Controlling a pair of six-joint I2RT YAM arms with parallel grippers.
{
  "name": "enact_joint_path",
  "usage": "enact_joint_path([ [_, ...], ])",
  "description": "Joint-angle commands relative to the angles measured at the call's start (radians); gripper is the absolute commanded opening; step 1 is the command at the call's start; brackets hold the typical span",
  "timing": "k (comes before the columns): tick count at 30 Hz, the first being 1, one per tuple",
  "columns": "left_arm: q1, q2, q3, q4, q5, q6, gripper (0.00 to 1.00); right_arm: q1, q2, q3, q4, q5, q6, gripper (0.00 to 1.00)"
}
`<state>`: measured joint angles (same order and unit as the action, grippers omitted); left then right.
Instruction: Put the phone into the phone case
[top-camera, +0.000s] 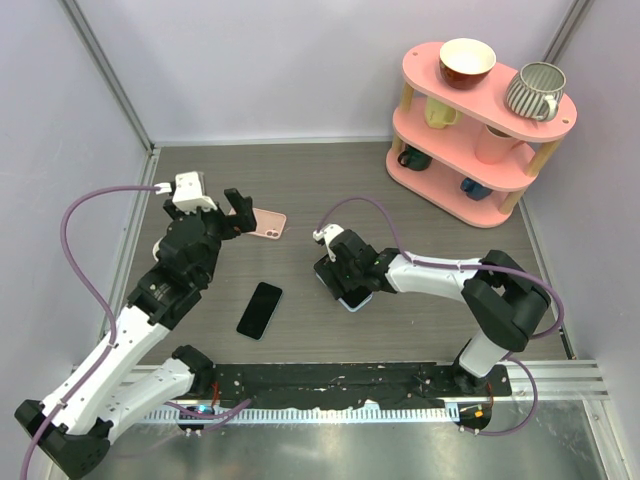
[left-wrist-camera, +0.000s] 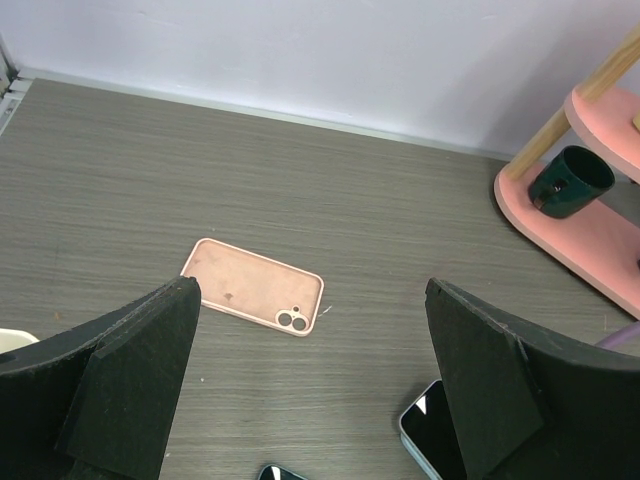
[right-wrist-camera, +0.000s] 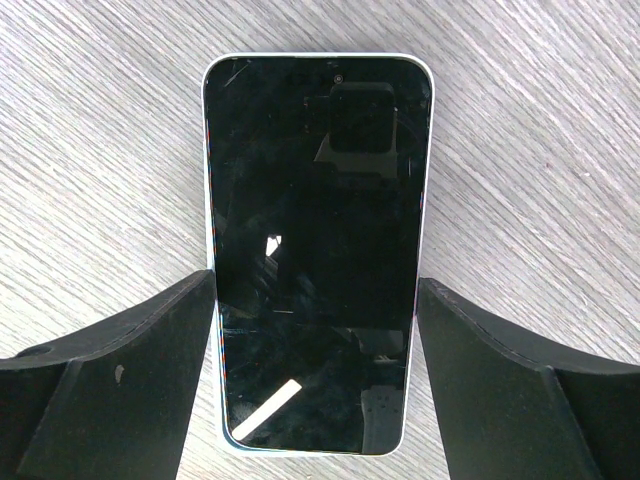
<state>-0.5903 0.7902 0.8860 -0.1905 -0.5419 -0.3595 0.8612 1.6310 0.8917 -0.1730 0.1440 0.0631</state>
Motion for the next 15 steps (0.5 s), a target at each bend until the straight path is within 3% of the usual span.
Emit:
enact_joint_path([
  [1, -0.002, 0.007, 0.016, 0.051, -0.032, 0.002, 1.0, 0.004, -0.019, -0.023, 0.029, 0.058, -0.013, 0.81],
  [15, -0.002, 0.056, 0.039, 0.008, -0.067, 0.005, 1.0, 0.002, 0.006, -0.027, 0.043, 0.063, -0.005, 0.81],
])
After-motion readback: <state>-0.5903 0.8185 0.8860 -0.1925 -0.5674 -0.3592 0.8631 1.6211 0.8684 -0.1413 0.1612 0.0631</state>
